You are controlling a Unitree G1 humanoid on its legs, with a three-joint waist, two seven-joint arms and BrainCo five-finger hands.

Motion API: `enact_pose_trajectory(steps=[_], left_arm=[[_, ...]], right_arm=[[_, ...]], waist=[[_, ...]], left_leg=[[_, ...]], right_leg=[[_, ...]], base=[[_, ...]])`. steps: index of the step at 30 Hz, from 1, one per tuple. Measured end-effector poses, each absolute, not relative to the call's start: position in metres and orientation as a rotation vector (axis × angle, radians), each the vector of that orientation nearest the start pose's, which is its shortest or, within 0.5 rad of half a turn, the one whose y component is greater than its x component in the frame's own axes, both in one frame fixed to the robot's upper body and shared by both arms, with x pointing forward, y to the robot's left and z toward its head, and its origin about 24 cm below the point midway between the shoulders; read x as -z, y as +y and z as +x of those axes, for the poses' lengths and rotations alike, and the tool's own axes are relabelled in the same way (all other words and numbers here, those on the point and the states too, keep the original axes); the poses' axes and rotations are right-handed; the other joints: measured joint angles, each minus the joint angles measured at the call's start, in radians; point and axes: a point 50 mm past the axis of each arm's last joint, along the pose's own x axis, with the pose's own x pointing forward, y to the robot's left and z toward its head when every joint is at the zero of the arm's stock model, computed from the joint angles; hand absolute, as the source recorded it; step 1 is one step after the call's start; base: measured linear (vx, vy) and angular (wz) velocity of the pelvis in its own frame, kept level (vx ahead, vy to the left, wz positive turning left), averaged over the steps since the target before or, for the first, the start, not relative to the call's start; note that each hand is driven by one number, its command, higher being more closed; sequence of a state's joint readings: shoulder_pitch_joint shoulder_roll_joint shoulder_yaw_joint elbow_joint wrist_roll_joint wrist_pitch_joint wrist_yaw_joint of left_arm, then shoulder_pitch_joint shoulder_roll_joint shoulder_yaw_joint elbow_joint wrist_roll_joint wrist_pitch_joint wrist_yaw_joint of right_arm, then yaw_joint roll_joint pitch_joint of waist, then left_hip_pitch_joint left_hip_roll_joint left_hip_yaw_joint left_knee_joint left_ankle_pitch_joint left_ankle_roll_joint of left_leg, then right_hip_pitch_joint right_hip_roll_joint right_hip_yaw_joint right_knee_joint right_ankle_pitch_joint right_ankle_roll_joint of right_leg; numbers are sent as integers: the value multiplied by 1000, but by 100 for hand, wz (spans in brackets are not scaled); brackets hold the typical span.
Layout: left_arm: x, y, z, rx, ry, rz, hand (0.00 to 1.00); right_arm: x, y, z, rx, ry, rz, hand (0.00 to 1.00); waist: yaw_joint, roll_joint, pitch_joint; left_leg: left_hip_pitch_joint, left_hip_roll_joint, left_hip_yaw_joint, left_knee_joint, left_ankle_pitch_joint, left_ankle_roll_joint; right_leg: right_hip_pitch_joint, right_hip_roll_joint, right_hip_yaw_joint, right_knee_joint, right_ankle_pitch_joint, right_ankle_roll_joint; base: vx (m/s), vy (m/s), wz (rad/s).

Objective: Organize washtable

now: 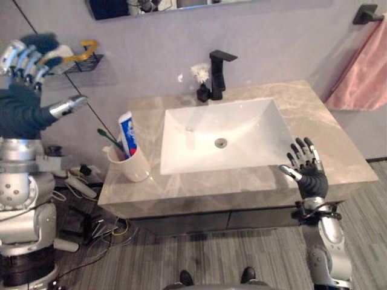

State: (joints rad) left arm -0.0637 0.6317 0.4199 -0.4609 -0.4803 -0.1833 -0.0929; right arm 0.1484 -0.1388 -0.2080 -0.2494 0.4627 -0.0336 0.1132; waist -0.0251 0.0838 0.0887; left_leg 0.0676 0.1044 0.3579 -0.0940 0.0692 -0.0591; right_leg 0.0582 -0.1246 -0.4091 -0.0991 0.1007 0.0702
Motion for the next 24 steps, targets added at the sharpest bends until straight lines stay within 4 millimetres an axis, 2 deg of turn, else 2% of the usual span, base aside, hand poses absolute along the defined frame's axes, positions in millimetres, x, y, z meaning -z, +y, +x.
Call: enact_pose_trajectory(steps=[2,4,6,9,10,16,21,24], left_arm=[[-240,250,197,99,-809,284,100],[-223,239,188,179,-742,266,100],[-214,235,182,205,-707,251,100],[-190,229,174,219,-615,178,100],[-172,225,170,219,-546,110,100],[-122,202,153,229,-344,-105,100],[-70,183,147,223,-125,-253,100],[-64,183,147,216,-94,-250,100]], right_arm=[[-82,-226,217,95,-218,259,0],[-84,-232,215,115,-227,248,0],[-85,-236,215,129,-233,242,0],[-86,-240,213,148,-243,237,0],[-86,-239,213,148,-250,238,0],[-87,-237,214,150,-265,250,0],[-92,-229,221,115,-289,267,0],[-95,-226,224,104,-302,269,0]], waist=[[0,1,-1],[0,3,-12],[-1,3,-15],[-9,3,-24],[-10,3,-36],[-9,0,-38],[-12,-6,-34],[-12,-12,-31]], left_leg=[[7,0,-1,0,0,0],[11,0,-2,0,0,0],[13,0,-7,0,0,0],[16,-1,-24,-1,-1,-1],[16,0,-25,-1,-4,-6],[15,0,-27,-1,-4,-7],[13,0,-31,0,-4,-7],[7,0,-42,0,-4,-7]], right_leg=[[9,0,-3,0,-1,0],[13,0,-5,-4,-2,1],[18,0,-10,-4,-2,0],[24,-1,-27,-4,-19,2],[24,0,-29,-5,-22,2],[25,0,-31,-4,-22,2],[25,0,-36,-4,-24,5],[25,-1,-48,-4,-25,8]], base=[[-8,6,4],[0,0,0],[-12,4,8],[-26,-1,15],[-10,1,5],[0,0,0],[26,5,2],[37,4,10]])
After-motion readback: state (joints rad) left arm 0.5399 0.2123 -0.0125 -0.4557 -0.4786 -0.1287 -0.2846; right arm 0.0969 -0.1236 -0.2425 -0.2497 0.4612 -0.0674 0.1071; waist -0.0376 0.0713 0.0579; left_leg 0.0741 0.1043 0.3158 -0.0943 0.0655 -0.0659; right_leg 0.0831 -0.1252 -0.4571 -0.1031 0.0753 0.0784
